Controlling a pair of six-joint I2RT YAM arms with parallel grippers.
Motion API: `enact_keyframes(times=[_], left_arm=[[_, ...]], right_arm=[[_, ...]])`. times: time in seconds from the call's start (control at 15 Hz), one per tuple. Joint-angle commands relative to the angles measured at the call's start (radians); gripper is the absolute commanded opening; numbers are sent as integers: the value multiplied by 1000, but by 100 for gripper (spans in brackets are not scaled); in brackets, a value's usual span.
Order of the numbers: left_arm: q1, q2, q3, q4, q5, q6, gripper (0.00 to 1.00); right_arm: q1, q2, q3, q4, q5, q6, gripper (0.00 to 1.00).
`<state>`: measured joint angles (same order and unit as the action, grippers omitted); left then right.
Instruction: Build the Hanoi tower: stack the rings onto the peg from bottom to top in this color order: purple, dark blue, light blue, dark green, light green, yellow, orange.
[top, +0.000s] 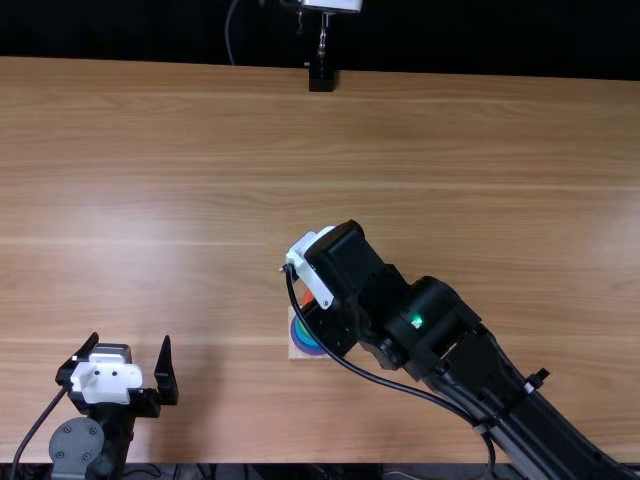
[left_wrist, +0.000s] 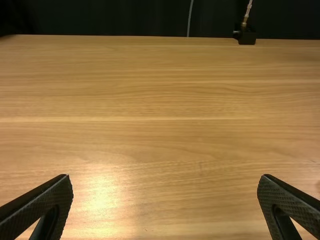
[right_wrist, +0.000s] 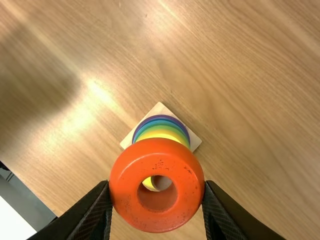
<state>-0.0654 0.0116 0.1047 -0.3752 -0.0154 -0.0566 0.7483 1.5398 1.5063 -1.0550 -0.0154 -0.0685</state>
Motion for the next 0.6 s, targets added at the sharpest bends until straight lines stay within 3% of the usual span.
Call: enact_keyframes(times=[0.0, 0.53], left_arm=[[3, -12, -105, -83, 4, 3, 100], [4, -12, -105, -83, 4, 3, 100]], right_arm=[[10, 9, 15, -1, -7, 4, 0], [8, 9, -18, -8, -5, -1, 0]])
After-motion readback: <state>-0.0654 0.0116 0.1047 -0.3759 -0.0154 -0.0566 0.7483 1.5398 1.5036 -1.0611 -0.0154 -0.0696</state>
